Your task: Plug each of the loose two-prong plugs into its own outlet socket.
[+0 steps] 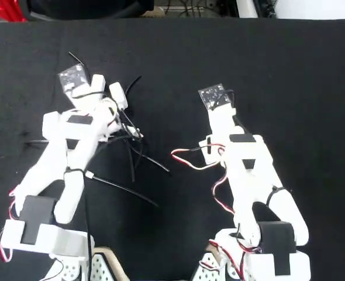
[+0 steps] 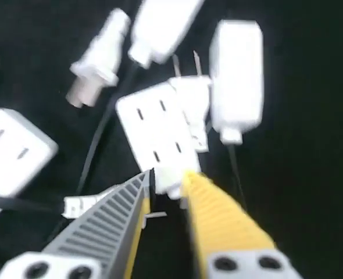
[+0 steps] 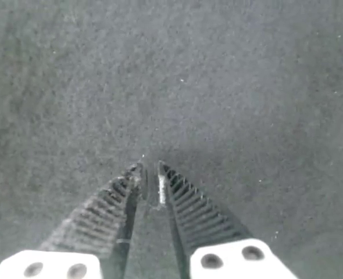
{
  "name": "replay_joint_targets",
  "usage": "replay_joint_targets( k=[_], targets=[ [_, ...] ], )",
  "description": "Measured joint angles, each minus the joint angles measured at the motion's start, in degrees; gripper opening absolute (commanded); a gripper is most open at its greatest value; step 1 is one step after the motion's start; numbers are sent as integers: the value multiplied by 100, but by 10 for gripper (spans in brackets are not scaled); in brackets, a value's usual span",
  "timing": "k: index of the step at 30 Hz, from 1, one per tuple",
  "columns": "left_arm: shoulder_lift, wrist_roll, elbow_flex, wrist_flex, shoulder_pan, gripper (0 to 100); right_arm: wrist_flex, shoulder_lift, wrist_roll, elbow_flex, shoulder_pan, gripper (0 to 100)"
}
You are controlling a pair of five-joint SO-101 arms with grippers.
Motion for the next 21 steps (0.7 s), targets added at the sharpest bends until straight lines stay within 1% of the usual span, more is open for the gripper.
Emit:
replay_joint_targets(
  k=[2, 4, 7, 11, 16, 21],
  targets=[
    [0, 237, -44, 35, -88, 268, 0, 0, 0, 0, 0, 33],
    [0, 484, -79, 97, -114, 281, 0, 0, 0, 0, 0, 33],
    [0, 659, -79, 114, -123, 298, 0, 0, 18, 0, -26, 33],
    [79, 712, -158, 105, -141, 303, 0, 0, 176, 0, -132, 32],
    [114, 712, -185, 105, -413, 300, 0, 0, 176, 0, -132, 32],
    [721, 712, -378, 105, -492, 299, 0, 0, 176, 0, -123, 32]
  ],
)
